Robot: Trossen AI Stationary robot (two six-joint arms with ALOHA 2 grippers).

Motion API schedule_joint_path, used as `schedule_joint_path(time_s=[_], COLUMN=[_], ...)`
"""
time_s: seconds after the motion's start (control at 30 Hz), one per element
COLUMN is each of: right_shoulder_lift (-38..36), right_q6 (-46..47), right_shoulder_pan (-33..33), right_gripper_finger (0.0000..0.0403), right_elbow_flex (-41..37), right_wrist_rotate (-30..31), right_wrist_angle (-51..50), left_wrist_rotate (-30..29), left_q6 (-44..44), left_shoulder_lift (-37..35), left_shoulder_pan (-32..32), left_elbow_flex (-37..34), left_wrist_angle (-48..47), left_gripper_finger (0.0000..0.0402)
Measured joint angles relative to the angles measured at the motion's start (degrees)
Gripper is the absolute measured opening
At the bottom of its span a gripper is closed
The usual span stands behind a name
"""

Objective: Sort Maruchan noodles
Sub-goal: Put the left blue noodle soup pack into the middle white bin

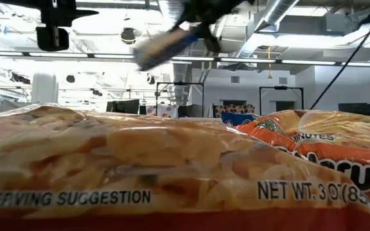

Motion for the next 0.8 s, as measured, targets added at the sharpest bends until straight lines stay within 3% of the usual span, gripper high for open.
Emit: schedule_joint_path(time_s=[0.3,0.57,0.8], right_shoulder_lift=[-6.94,-5.52,-0.3], right_q6=[-24.99,-41.58,-50.66], right_shoulder_pan=[-14.76,-25.57,-28.92], right_gripper_finger=[0.0113,0.0113,0.0113], right_elbow_flex=[-0.04,-0.03,-1.44], right_wrist_rotate=[-0.12,-0.2,-8.7], right_wrist_angle=[-2.21,-0.74,-0.19], left_wrist_rotate=[-6.11,-7.56,-8.83], left_q6=[7.13,8.3,8.55], left_shoulder_lift=[-0.95,-0.95,-0.97], left_shoulder_pan=[4.28,7.43,9.18], left_elbow_flex=[0.0,0.0,0.0], left_wrist_angle=[0.46,0.41,0.63], left_gripper_finger=[0.0127,0.0127,0.0127])
